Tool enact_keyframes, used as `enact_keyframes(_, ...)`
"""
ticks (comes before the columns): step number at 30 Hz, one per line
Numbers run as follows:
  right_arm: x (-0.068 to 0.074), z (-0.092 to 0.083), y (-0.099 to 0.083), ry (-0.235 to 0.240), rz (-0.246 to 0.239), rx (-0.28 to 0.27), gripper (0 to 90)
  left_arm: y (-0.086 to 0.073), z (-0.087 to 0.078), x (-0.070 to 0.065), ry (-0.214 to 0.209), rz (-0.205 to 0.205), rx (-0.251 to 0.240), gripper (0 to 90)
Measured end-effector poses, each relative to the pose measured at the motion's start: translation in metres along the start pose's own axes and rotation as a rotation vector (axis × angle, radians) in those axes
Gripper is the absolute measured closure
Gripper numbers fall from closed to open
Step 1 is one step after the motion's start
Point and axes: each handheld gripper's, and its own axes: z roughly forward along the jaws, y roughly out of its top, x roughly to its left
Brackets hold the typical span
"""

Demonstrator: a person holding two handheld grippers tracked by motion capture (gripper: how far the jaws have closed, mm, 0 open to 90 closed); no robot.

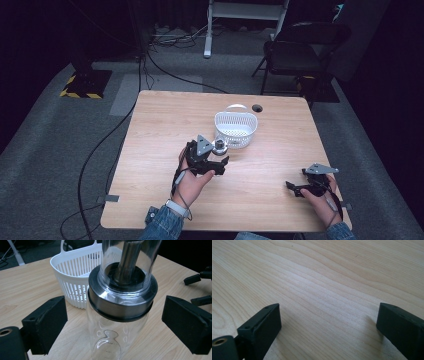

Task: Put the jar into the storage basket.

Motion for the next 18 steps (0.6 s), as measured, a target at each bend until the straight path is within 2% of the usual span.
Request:
enact_keyframes(11, 0.000, 0.000, 0.000, 0.000, 0.000, 0.000, 5.6, -0.006, 0.012, 0.001, 0.004, 0.005, 0.022, 15.3)
enact_keyframes(14, 0.000, 0.000, 0.000, 0.000, 0.000, 0.000, 5.7, -0.008, 0.015, 0.000, -0.006, 0.009, 0.037, 19.6)
enact_keyframes(16, 0.000, 0.000, 0.000, 0.000, 0.000, 0.000, 5.6, -0.009, 0.017, 0.000, -0.012, 0.024, 0.045, 25.7)
enact_keyframes(18, 0.000, 0.000, 0.000, 0.000, 0.000, 0.000, 5.6, -0.009, 0.018, -0.001, -0.002, 0.039, 0.046, 29.9)
